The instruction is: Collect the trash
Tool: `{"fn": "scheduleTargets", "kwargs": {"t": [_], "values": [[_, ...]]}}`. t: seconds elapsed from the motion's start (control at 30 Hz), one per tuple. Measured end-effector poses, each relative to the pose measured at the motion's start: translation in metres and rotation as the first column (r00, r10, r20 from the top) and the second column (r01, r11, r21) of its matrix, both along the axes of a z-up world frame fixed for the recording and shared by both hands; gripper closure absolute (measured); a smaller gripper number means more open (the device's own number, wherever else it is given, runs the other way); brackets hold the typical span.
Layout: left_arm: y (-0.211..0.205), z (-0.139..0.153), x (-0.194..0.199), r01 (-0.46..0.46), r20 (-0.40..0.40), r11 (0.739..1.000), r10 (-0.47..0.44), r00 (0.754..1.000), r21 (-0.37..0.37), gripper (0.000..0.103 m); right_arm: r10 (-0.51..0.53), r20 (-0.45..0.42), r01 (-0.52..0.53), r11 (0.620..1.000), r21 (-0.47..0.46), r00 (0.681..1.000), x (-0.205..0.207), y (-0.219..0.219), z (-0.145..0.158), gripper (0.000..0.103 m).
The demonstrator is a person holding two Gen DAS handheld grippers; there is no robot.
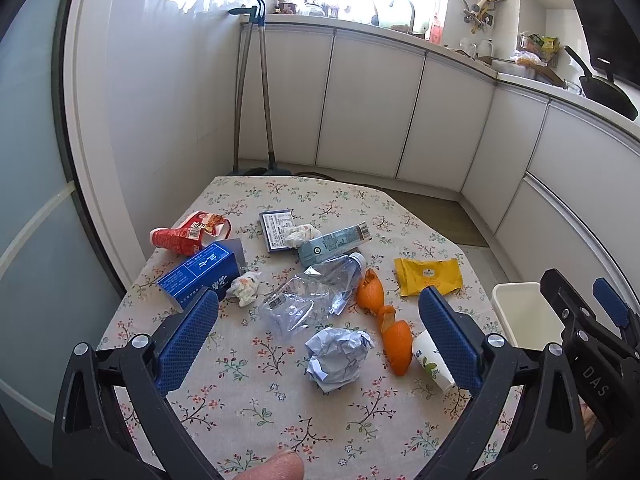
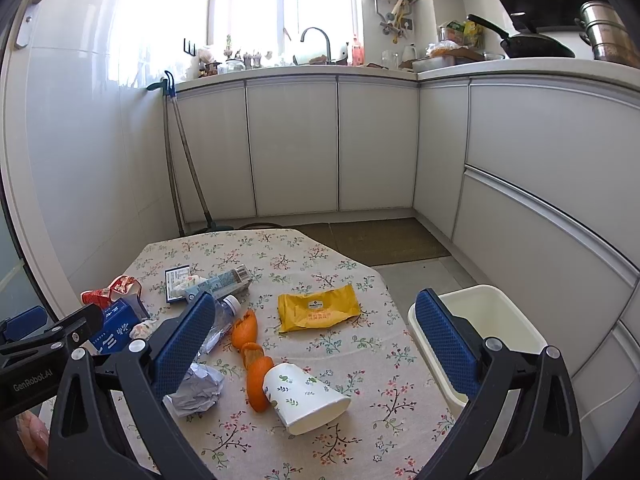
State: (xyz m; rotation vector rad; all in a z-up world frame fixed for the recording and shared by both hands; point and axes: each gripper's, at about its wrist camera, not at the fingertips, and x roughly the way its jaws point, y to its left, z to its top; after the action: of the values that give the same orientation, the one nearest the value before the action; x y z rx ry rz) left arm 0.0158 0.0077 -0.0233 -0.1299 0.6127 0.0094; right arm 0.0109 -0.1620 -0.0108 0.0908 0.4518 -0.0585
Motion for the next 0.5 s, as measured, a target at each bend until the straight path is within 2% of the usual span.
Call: {"fn": "scheduleTargets", "kwargs": {"t": [0.27,0.4,0.5], "values": [[0.003,-0.002,0.004,-0.006,-0.024,1.0,0.006,1.0,-0.007,0.007,0.004,-0.029,-0.004,1.0,0.014,1.0,0.003,-0.001,-0.002,0.005],[0.007,-0.006,0.015,-0.004,-0.085,1.0,0.002,0.996,-0.02,0.007,0.024,-0.127,-0.011,0.995,0.099,0.992,0.02,-0.007,-0.002,0.005],[0.013,-0.009,0.03,-0.018,-0.132,1.0,0.019,0.991,0.008,0.007,0.047,-0.202,-0.013,0.986,0.166,0.978,0.04,-0.011,0.0,0.005]]}}
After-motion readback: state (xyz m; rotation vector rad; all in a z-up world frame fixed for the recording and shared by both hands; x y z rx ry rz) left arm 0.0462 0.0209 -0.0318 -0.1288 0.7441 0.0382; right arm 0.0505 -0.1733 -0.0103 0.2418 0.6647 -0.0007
